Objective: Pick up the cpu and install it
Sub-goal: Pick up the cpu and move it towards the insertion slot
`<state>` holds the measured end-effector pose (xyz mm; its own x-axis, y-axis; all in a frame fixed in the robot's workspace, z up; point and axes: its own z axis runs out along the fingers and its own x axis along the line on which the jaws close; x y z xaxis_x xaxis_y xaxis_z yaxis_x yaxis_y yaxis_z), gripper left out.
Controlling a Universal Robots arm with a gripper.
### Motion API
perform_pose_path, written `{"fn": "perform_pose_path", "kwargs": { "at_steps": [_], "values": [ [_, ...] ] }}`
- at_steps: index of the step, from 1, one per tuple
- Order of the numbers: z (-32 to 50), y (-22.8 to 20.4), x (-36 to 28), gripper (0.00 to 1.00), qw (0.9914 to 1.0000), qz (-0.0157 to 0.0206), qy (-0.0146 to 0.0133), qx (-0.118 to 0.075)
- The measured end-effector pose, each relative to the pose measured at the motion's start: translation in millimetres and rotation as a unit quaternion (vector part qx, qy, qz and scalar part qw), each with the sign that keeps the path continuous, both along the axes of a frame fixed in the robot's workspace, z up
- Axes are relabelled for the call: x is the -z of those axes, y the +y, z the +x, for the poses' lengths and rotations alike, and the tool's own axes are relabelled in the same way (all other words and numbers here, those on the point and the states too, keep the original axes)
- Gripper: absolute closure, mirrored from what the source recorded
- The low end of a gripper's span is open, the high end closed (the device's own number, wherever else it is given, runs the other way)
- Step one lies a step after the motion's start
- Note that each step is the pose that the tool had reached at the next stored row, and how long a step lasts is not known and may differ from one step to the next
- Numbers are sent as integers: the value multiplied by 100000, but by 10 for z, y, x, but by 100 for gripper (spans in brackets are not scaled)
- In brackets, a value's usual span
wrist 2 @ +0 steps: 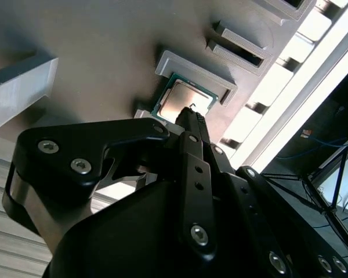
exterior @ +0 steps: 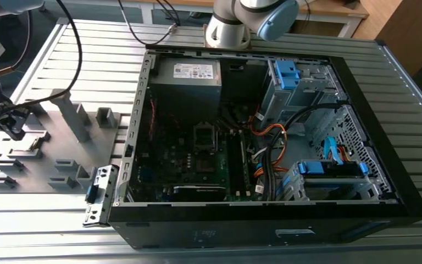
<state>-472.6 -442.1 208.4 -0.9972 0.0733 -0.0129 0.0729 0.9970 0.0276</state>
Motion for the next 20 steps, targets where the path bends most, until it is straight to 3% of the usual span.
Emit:
{"fn": "perform_pose_path", "kwargs": {
  "at_steps": [6, 8, 11, 13, 16, 17, 20],
  "values": [
    [0, 0, 2, 89, 100000, 1, 1, -2],
    [0, 0, 2, 77, 100000, 1, -3, -1],
    [0, 0, 3, 71, 100000, 2, -2, -1],
    [0, 0, 3, 59, 100000, 0, -3, 0],
    [0, 0, 4, 53, 100000, 3, -2, 1],
    [0, 0, 4, 47, 100000, 2, -3, -3],
    [1, 0, 19, 47, 100000, 20, -30, -2]
  ]
}}
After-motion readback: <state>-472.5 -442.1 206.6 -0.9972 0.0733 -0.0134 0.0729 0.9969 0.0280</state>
